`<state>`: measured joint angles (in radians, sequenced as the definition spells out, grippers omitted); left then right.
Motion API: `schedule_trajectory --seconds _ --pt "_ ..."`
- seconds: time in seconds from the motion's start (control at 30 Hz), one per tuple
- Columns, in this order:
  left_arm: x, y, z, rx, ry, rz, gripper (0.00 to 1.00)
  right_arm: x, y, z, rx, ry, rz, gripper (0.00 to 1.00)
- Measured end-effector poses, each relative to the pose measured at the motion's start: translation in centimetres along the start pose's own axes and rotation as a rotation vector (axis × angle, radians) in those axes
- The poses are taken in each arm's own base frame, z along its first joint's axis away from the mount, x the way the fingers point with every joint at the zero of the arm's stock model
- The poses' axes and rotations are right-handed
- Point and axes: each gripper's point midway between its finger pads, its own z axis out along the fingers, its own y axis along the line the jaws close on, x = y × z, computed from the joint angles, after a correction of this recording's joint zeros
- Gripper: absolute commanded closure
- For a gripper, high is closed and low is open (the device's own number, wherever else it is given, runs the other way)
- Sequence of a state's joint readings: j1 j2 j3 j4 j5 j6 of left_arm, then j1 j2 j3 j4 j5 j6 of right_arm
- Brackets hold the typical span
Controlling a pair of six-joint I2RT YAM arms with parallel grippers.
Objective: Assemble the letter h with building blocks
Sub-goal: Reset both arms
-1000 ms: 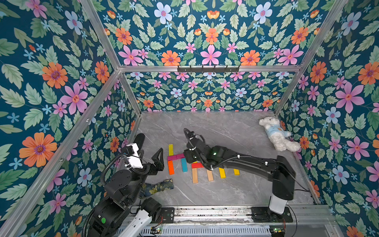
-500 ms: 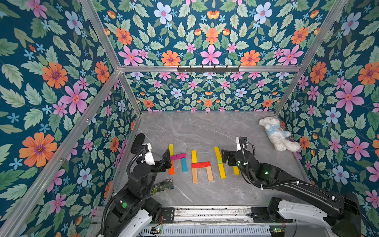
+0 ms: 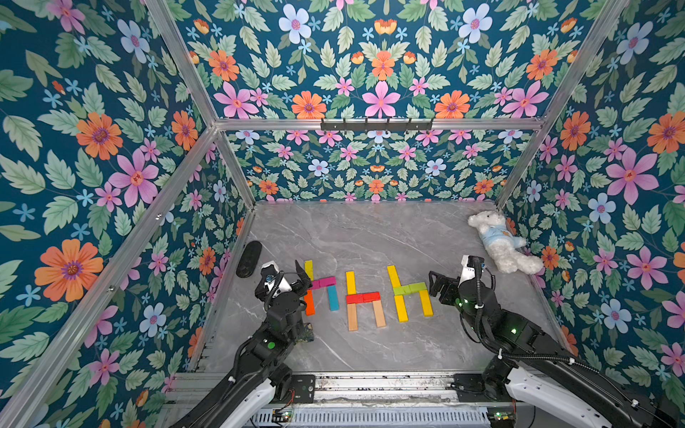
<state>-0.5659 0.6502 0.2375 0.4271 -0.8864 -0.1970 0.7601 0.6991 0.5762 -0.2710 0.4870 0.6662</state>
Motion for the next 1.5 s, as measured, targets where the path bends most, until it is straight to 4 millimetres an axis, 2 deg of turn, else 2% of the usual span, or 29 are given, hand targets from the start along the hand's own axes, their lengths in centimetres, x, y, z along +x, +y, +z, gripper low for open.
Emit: schedule_trajectory --seconds 0.07,0.17,0.23,0.33,0.43,0.53,0.67,0.73,0.87,0.97,1.1,1.2,1.3,1.37,1.5 --pt "0.0 2.0 1.4 -0.101 -0.028 0.027 0.01 -0.1 -0.3 -0.3 -0.001 -0.014 -0.013 0.01" --pt "0.0 6.0 3.7 -0.264 -0.055 0.005 0.01 0.0 -0.8 -0.6 -0.005 -0.031 -0.03 0.01" --pt "1.1 8.3 4.9 -0.343 -0.03 0.027 0.01 0.1 -1.0 -0.8 -0.008 -0.035 -0.031 0.01" --pt "3.4 9.6 6.2 -0.383 0.034 0.076 0.01 0.1 -1.2 -1.1 -0.018 -0.049 -0.04 0.01" --pt "4.9 9.5 7.4 -0.362 0.071 0.103 0.01 0.0 -1.5 -1.4 -0.02 -0.062 -0.042 0.01" --pt "6.4 7.8 8.8 -0.278 0.105 0.128 0.01 -0.2 -1.9 -1.6 -0.008 -0.082 -0.054 0.01" --pt "9.5 7.3 8.8 -0.219 0.137 0.137 0.01 -0.3 -2.6 -1.7 0.021 -0.096 -0.067 0.01" --pt "10.2 6.9 9.1 -0.195 0.148 0.146 0.01 -0.4 -2.8 -1.7 0.034 -0.103 -0.077 0.01" --pt "8.5 4.6 10.6 -0.104 0.093 0.117 0.01 -0.3 -3.4 -1.4 0.067 -0.113 -0.088 0.01" --pt "9.5 3.6 10.4 -0.028 0.114 0.144 0.01 -0.1 -3.7 -0.9 0.094 -0.114 -0.101 0.01" --pt "12.0 3.2 9.7 0.036 0.162 0.187 0.01 -0.4 -3.6 -0.1 0.122 -0.127 -0.137 0.01" --pt "10.0 2.3 10.7 0.059 0.095 0.153 0.01 -1.0 -3.6 0.3 0.144 -0.152 -0.176 0.01" --pt "9.5 2.1 11.7 0.057 0.098 0.149 0.01 -2.4 -4.1 0.4 0.17 -0.204 -0.191 0.01" --pt "9.2 1.7 12.2 0.068 0.098 0.146 0.01 -3.4 -4.9 0.5 0.197 -0.245 -0.195 0.01" --pt "9.8 1.9 12.3 0.062 0.125 0.153 0.0 -5.3 -7.8 0.5 0.296 -0.331 -0.194 0.01"
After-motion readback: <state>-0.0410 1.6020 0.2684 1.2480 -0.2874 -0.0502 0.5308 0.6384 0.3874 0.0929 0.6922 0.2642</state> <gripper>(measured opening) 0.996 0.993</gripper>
